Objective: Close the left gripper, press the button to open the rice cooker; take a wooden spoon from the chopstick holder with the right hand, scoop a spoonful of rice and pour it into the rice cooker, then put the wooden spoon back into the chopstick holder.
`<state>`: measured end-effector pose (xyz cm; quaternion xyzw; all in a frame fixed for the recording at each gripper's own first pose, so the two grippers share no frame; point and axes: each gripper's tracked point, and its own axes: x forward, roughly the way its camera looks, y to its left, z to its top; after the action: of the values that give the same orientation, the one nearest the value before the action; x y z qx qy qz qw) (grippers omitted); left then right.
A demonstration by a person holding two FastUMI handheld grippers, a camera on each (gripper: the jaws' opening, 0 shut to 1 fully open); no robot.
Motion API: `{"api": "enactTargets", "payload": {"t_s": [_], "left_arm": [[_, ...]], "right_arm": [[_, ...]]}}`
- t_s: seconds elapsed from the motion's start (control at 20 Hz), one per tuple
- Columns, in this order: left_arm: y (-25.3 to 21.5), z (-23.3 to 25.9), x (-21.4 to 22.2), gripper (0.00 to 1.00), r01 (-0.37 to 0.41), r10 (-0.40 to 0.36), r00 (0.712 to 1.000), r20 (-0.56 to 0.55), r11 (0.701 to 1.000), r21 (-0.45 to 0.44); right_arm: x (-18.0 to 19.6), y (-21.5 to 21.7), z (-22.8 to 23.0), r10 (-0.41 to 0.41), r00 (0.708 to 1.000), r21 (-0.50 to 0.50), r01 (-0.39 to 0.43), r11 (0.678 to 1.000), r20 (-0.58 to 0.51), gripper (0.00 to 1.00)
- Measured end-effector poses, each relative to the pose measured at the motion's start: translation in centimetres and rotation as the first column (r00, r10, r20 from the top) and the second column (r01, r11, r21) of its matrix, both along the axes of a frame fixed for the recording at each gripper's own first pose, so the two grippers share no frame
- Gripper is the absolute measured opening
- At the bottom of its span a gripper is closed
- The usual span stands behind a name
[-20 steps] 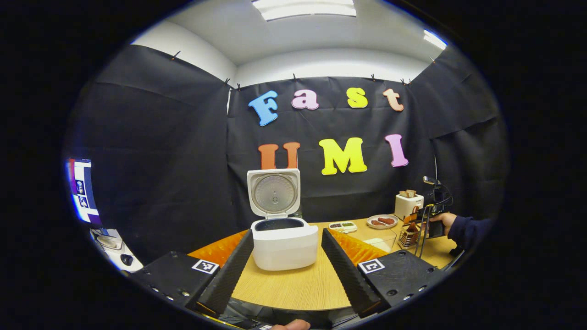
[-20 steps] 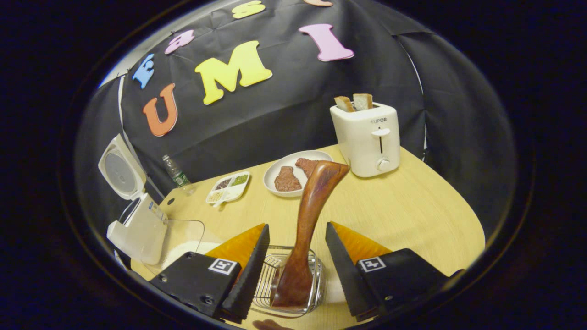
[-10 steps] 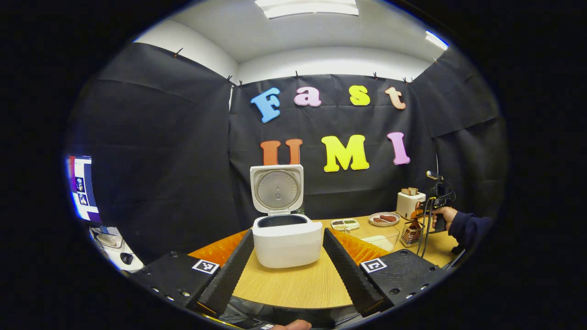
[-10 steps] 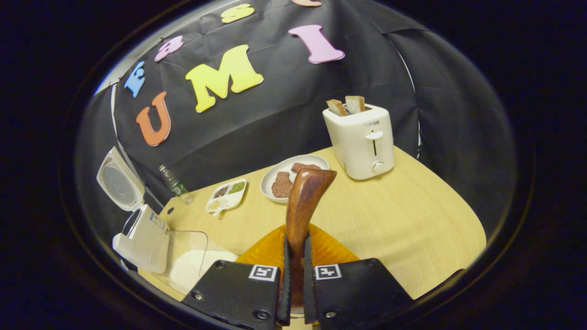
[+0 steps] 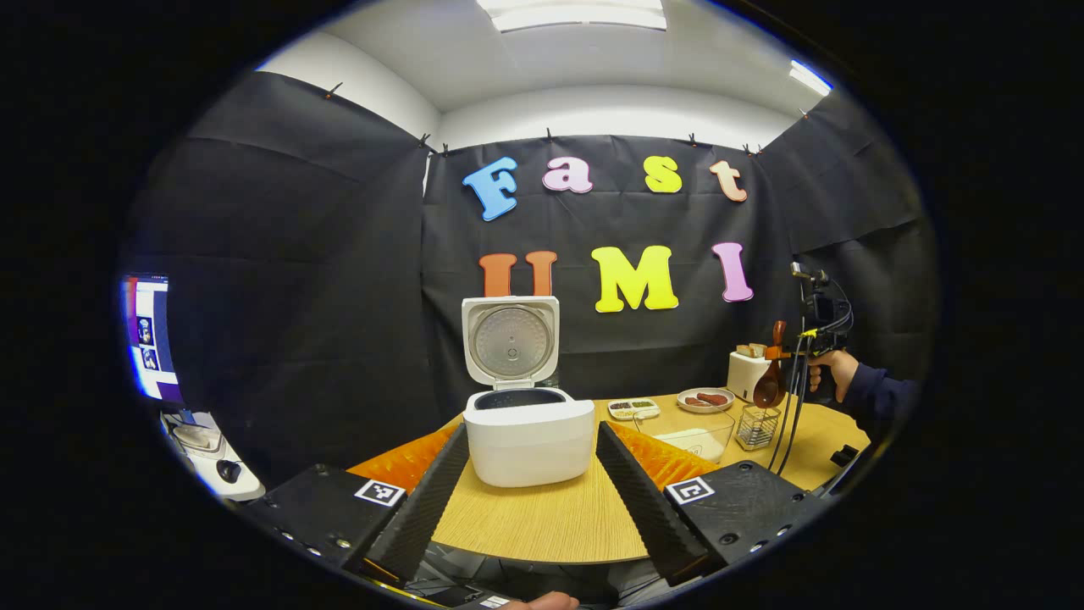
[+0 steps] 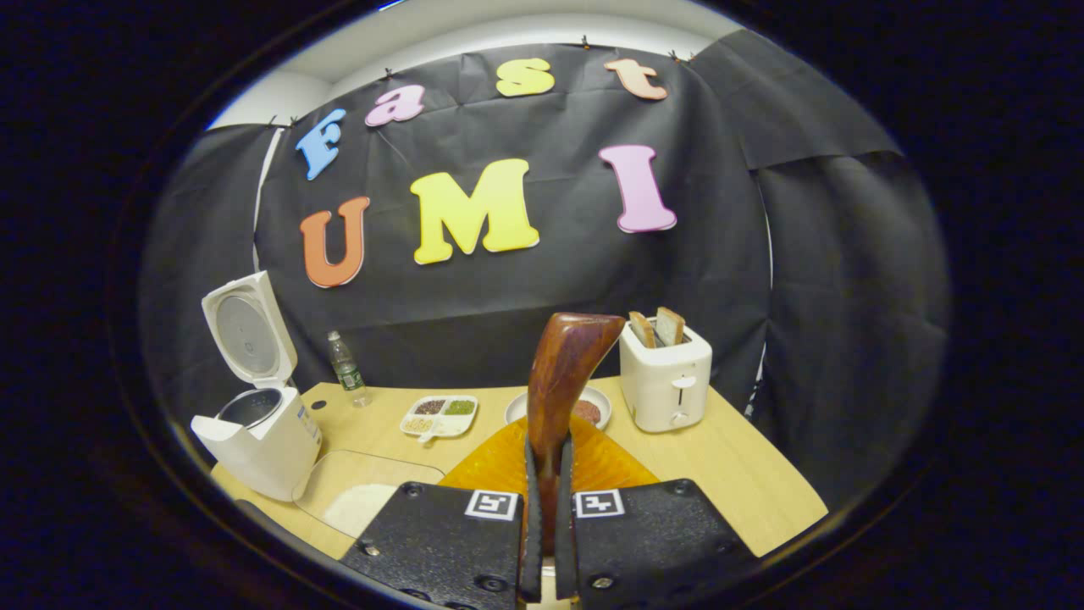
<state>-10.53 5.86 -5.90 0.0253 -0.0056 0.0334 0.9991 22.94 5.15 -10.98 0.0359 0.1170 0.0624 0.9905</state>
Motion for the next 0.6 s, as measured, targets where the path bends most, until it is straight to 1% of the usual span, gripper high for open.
{"api": "enactTargets", "payload": {"t_s": [0.1,0.3,0.45,0.55,0.6], "left_arm": [[0.4,0.2,-0.4,0.96,-0.004,0.004,1.0,0.007,1.0,0.0],[1.1,0.1,-1.0,0.96,-0.004,0.004,1.0,0.014,1.0,-0.024],[1.6,0.1,-1.3,0.96,-0.011,0.011,1.0,0.021,1.0,-0.026],[1.6,-0.2,-1.5,0.96,-0.006,0.007,1.0,0.02,1.0,-0.024],[1.7,-0.4,-1.6,0.96,-0.002,0.003,1.0,0.017,1.0,-0.021]], "right_arm": [[-0.9,2.4,1.3,0.017,0.999,-0.013,-0.017,1.0,0.029,0.11],[-2.6,8.8,3.0,0.084,0.99,-0.06,-0.077,0.995,0.117,0.11],[-3.0,13.9,1.3,0.137,0.982,-0.115,-0.122,0.986,0.133,0.11],[-2.7,16.2,-1.1,0.149,0.982,-0.134,-0.133,0.982,0.116,0.1],[-2.4,16.9,-2.4,0.141,0.984,-0.138,-0.126,0.982,0.105,0.1]]}}
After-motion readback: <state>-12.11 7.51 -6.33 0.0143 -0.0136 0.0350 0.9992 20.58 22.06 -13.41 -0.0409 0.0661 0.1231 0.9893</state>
